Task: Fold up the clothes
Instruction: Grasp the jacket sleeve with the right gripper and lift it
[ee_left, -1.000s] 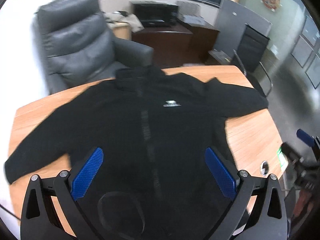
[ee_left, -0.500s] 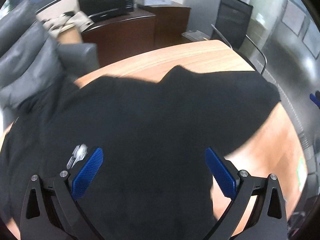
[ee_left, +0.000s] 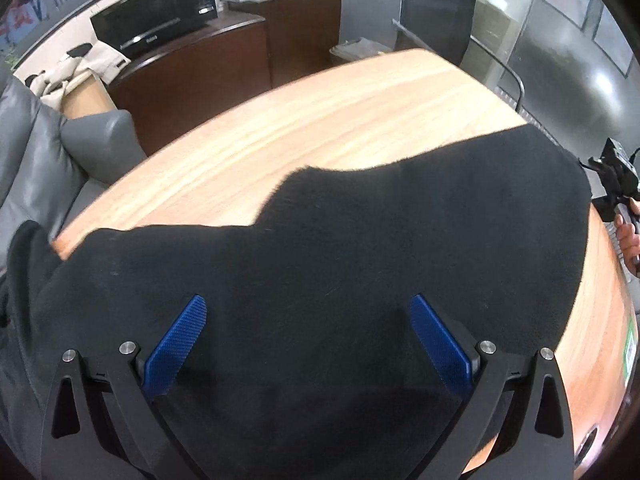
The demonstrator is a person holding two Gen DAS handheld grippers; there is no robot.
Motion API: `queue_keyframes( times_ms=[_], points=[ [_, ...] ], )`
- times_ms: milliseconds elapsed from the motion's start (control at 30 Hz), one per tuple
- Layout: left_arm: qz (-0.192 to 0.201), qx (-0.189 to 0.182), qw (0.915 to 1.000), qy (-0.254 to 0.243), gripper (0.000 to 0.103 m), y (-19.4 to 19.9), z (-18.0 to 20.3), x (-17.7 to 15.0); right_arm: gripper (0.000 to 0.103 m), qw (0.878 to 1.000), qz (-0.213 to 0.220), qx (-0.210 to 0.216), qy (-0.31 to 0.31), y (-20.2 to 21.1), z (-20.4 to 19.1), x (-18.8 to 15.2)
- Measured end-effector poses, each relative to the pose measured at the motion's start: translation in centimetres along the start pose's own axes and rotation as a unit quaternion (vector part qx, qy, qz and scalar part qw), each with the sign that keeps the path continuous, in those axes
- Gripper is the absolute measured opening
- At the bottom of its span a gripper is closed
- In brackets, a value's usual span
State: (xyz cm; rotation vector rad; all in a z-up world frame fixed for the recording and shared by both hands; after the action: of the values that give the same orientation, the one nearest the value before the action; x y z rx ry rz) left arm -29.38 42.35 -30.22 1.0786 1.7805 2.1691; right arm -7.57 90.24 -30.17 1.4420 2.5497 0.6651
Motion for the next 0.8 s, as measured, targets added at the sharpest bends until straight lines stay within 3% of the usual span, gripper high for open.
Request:
queue_keyframes(
  times_ms=[33, 100, 133, 167, 333, 500, 567, 633, 700, 800],
  points=[
    [-0.002, 0.003, 1.0, -0.001, 0.103, -0.2, 0.1, 0.0, 0.066, 1.0, 0.001, 0.011, -0.008, -0.4, 0.4, 0.1],
    [0.005, 0.002, 1.0, 0.0, 0.103, -0.3, 0.4, 0.1, 0.035, 0.999, 0.013, 0.031, -0.014, -0.8, 0.6, 0.3],
    [0.006, 0.0, 1.0, 0.006, 0.103, -0.3, 0.3, 0.2, 0.031, 0.999, 0.028, 0.04, -0.006, -0.5, 0.1, 0.2],
    [0.008, -0.001, 0.9999, 0.012, 0.103, -0.3, 0.3, 0.3, 0.018, 0.998, 0.046, 0.048, 0.008, 0.2, -0.7, -0.1],
    [0.014, 0.001, 0.9998, 0.015, 0.103, -0.2, 0.3, 0.0, 0.014, 0.984, 0.134, 0.086, 0.082, 4.0, -5.9, -2.1],
    [0.079, -0.006, 0.9958, 0.045, 0.103, 3.3, -0.8, -0.8, 0.014, 0.948, 0.21, 0.129, 0.202, 8.8, -16.9, -6.1],
    [0.069, -0.006, 0.9963, 0.051, 0.103, 2.5, -1.4, -1.1, 0.014, 0.937, 0.226, 0.131, 0.233, 9.8, -19.7, -7.3],
    [0.039, -0.008, 0.9983, 0.043, 0.103, 0.7, -1.7, -1.3, 0.014, 0.937, 0.237, 0.125, 0.226, 10.2, -20.2, -7.4],
    [0.058, -0.006, 0.9981, 0.018, 0.103, 0.4, -1.3, -1.3, 0.014, 0.935, 0.242, 0.117, 0.229, 10.6, -21.0, -7.6],
    [0.053, -0.015, 0.9982, 0.024, 0.103, 0.3, -1.6, -1.1, 0.014, 0.928, 0.242, 0.118, 0.256, 10.8, -23.5, -8.6]
  ],
)
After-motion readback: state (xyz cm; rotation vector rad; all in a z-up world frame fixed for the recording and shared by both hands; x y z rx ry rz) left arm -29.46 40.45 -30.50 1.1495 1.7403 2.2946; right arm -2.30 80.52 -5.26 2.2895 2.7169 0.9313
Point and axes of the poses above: each gripper's, at about its wrist camera, not at the fingertips, and y roughly against the way its jaws point, z to its right, x to its top, the point moved 1 cm from there along -y, roughly the way its jaws point, and after that the axes turned 7 degrees about y, right-handed, at the moved point
